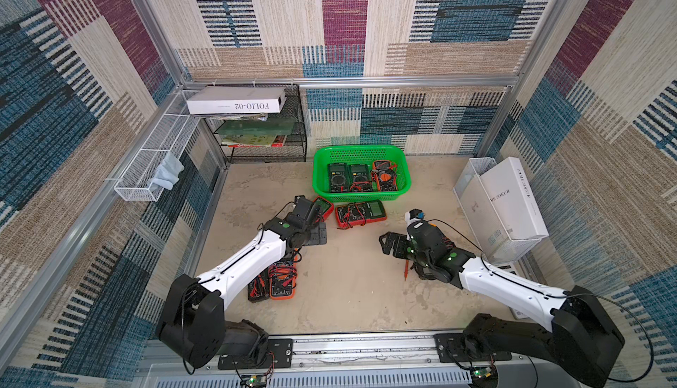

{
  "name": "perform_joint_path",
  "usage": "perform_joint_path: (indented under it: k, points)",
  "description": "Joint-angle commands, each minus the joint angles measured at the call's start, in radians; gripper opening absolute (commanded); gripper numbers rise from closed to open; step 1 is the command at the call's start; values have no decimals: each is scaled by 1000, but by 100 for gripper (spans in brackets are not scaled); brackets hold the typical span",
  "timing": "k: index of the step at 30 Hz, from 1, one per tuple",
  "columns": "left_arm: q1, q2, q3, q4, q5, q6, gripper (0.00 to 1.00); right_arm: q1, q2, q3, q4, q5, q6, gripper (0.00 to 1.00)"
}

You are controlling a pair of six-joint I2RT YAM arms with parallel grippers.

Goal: Put the multimeter into the basket
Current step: Pick up the multimeter from the center of the board.

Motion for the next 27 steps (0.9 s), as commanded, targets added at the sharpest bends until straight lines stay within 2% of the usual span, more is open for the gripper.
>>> perform_joint_path:
  k: [1, 4, 11, 16, 27]
  points:
    - [8, 44, 50, 2, -121, 66, 100, 8, 27, 26, 21, -9, -14, 100]
    - [40, 107, 118, 17, -103, 110, 100, 16, 55, 40, 31, -13, -19, 100]
    - [154, 288, 289, -40, 53, 172, 100, 30, 90, 60, 40, -14, -28, 100]
    - [198, 344, 291, -16, 168, 207, 100, 30, 90, 62, 42, -13, -34, 100]
    - [205, 393, 242, 7, 372, 213, 100, 31, 90, 66, 37, -11, -42, 100]
